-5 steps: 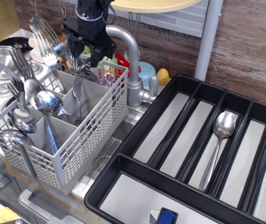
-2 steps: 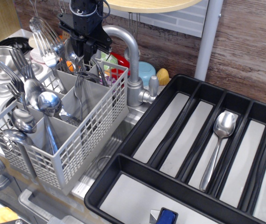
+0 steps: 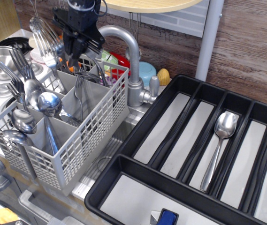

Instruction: Put big spoon from basket to tray

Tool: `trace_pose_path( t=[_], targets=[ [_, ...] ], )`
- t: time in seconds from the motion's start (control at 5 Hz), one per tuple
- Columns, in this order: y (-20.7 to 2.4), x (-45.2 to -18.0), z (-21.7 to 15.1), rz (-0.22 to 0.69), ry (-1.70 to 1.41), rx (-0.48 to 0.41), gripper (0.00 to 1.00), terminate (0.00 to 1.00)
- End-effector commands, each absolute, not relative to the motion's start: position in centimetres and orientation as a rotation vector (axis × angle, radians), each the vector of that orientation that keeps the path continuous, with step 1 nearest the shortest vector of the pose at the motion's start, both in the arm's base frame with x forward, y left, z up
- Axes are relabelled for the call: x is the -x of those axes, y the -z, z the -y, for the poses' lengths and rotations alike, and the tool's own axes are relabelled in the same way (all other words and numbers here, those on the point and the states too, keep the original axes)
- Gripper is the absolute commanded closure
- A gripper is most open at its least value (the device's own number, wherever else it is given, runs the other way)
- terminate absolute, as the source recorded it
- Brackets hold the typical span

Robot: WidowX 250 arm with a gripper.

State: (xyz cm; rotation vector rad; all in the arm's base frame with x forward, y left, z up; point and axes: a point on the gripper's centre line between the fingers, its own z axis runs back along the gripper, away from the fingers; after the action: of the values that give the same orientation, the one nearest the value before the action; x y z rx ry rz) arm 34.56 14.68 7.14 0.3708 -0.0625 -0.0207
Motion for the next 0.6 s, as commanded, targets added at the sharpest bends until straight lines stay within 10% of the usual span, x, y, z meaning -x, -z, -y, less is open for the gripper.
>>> trace_pose_path(
  t=[0.0,0.4],
  targets=[
    [-16.3,-35.1,-12.6,0.067,0.036,-0.590,1.00,0.00],
    [-21.4,-34.8,-8.4,0.019,0.012,-0.747,1.00,0.00]
  ],
)
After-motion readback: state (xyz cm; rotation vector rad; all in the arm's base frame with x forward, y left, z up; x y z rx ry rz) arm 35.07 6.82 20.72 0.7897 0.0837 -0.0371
